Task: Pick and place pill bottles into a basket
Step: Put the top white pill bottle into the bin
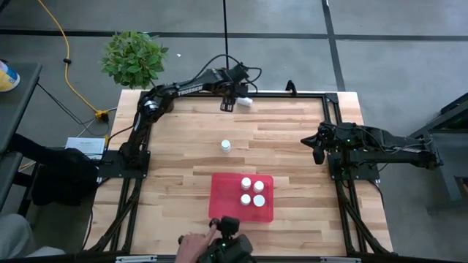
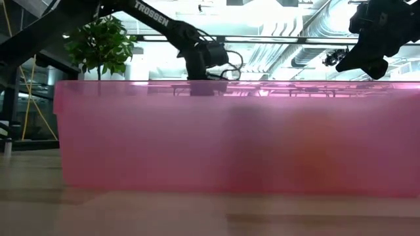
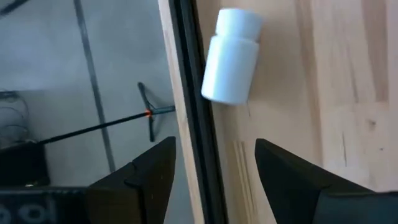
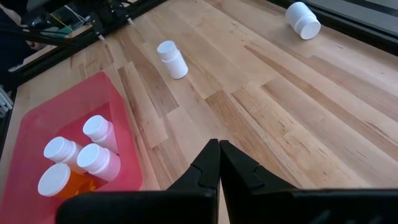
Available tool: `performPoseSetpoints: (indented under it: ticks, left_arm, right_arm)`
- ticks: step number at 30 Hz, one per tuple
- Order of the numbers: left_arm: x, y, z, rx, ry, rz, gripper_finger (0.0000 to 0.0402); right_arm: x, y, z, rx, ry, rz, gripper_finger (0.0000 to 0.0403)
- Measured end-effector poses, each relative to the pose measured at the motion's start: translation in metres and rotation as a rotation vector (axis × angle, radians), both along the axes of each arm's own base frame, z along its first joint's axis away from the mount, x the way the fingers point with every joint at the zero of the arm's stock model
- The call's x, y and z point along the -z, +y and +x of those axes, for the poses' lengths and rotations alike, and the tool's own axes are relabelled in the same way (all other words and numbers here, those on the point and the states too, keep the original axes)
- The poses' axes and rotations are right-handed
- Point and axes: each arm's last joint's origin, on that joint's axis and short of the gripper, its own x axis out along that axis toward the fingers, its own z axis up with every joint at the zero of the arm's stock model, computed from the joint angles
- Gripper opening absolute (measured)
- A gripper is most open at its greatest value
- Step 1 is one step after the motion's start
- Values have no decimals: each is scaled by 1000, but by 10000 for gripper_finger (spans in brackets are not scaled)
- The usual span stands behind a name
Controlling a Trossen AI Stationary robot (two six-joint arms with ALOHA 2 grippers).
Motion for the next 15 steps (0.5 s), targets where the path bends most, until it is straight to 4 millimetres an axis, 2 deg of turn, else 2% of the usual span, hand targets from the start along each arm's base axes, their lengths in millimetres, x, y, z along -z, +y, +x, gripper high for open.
performPoseSetpoints:
  ticks: [5,15]
  left_arm:
    - [0,8,-5,8,-15,-24,253]
    - [-6,10,8,137,-93,69,253]
  right_arm:
    - [0,0,0,1,0,0,0]
    - [0,0,0,15,0,-5,0]
